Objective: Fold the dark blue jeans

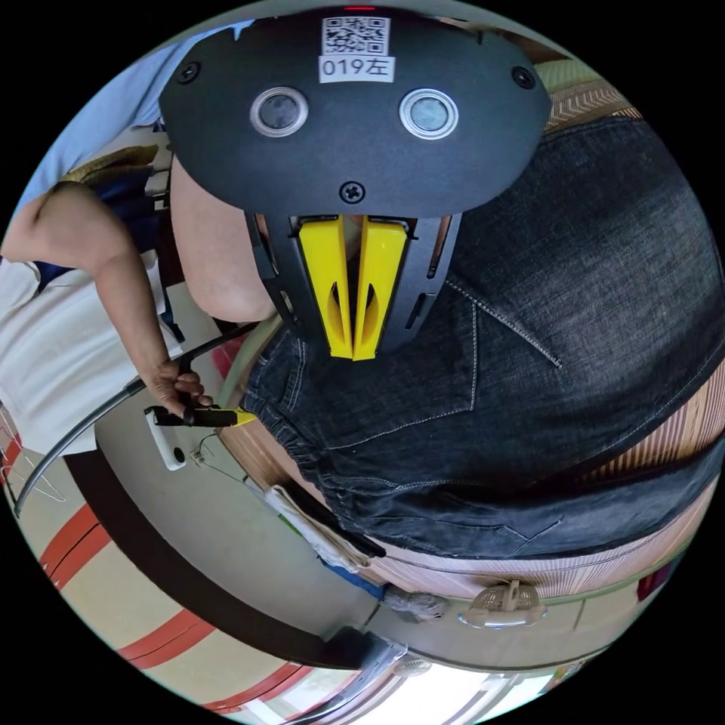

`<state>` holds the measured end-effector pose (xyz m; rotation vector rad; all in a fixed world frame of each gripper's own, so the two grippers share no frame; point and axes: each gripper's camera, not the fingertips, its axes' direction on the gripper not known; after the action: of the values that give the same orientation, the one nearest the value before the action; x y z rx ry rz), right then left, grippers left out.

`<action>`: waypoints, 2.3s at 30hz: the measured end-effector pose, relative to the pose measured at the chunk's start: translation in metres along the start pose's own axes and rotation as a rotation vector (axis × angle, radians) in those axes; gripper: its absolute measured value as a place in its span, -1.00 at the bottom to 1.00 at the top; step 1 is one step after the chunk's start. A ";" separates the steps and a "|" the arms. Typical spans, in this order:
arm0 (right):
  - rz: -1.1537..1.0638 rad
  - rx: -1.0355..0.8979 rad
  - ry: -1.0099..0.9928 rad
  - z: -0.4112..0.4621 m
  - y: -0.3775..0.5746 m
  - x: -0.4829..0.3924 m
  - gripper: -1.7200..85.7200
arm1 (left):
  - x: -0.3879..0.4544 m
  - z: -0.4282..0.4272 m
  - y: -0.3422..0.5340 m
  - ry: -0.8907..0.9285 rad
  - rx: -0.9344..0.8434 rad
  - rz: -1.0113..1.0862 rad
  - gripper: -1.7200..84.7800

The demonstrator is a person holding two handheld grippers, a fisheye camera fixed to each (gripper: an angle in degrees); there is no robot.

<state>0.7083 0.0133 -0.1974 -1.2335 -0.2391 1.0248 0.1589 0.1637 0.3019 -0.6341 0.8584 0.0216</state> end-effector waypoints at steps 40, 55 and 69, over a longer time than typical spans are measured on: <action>-0.241 -0.178 0.681 0.307 0.037 -0.145 -0.90 | 0.076 -0.109 0.041 -0.190 -0.037 0.156 -0.94; -0.278 -0.220 1.165 0.508 0.080 -0.214 -0.89 | 0.110 -0.191 0.069 -0.337 -0.110 0.241 -0.94; -0.474 0.250 0.864 0.604 0.142 -0.383 -0.80 | -0.050 -0.518 0.195 -0.564 0.101 -0.028 -0.93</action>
<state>0.0277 0.1225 0.0404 -1.2037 0.2582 0.0605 -0.2873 0.0603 -0.0125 -0.5072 0.3030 0.1248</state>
